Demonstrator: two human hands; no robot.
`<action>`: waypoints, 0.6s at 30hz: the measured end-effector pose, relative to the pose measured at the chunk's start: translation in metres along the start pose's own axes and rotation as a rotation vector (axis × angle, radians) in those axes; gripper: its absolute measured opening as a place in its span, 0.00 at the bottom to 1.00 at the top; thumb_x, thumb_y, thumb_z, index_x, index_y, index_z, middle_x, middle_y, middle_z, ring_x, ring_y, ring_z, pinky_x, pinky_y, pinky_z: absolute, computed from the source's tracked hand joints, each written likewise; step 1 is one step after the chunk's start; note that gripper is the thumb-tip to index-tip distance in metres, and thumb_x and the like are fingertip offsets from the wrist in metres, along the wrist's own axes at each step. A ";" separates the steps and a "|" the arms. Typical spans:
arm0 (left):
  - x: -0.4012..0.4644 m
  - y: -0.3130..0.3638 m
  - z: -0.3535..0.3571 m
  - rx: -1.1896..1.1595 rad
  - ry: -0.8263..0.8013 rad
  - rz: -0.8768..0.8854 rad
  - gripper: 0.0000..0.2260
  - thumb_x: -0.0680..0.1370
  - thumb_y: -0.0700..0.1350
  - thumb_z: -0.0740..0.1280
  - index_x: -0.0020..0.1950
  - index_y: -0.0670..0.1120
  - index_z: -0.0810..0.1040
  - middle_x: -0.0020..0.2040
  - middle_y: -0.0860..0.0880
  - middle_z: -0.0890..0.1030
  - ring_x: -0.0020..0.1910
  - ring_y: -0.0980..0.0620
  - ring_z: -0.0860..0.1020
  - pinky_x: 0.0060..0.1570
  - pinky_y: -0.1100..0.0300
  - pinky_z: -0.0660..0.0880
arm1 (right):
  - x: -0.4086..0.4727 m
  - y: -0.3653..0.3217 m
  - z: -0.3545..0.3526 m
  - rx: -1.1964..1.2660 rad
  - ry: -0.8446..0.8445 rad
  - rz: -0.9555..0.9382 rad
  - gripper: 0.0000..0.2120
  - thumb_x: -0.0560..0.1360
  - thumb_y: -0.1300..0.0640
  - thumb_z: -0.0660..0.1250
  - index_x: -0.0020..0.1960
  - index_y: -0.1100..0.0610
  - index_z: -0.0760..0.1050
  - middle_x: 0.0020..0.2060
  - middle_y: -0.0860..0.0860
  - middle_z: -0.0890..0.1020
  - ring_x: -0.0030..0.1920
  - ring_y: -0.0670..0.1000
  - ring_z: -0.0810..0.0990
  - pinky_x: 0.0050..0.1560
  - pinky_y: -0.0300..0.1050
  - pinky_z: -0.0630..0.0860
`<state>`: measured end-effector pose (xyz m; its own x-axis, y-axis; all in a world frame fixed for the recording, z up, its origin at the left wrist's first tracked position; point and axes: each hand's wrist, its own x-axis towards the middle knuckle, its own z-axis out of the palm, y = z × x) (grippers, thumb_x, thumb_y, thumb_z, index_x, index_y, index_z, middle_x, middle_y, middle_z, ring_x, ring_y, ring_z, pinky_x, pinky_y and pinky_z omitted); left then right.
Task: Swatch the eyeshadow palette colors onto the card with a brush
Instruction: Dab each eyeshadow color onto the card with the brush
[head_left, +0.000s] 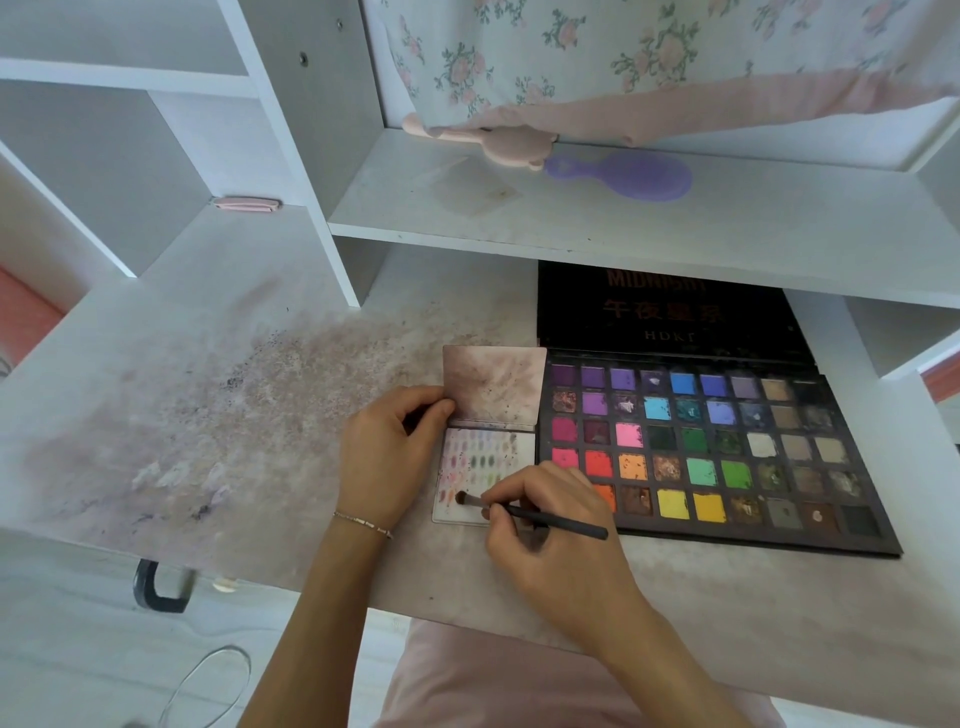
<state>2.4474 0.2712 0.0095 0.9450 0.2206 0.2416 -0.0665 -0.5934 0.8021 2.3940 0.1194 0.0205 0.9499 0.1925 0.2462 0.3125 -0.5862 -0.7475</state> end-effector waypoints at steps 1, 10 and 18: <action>0.000 0.000 0.000 0.003 0.000 0.001 0.05 0.73 0.40 0.68 0.45 0.47 0.83 0.37 0.64 0.76 0.39 0.64 0.76 0.42 0.67 0.73 | 0.000 0.000 0.000 -0.002 -0.003 -0.005 0.04 0.67 0.55 0.62 0.38 0.52 0.76 0.32 0.36 0.70 0.38 0.36 0.69 0.38 0.33 0.65; 0.000 -0.001 0.000 0.008 0.010 0.011 0.05 0.73 0.40 0.68 0.44 0.47 0.83 0.36 0.64 0.76 0.38 0.64 0.76 0.40 0.70 0.72 | 0.000 0.001 0.000 0.004 -0.008 -0.012 0.06 0.67 0.52 0.60 0.38 0.50 0.76 0.32 0.33 0.68 0.39 0.34 0.69 0.38 0.33 0.65; 0.000 -0.001 0.000 -0.005 0.008 0.000 0.05 0.73 0.40 0.68 0.44 0.48 0.83 0.36 0.65 0.76 0.38 0.63 0.76 0.41 0.70 0.72 | 0.000 0.001 0.001 0.002 -0.006 -0.012 0.07 0.67 0.52 0.59 0.38 0.50 0.75 0.31 0.32 0.68 0.40 0.35 0.69 0.38 0.34 0.66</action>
<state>2.4475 0.2713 0.0089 0.9424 0.2267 0.2460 -0.0682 -0.5897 0.8047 2.3944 0.1193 0.0190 0.9461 0.2044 0.2511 0.3237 -0.5824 -0.7456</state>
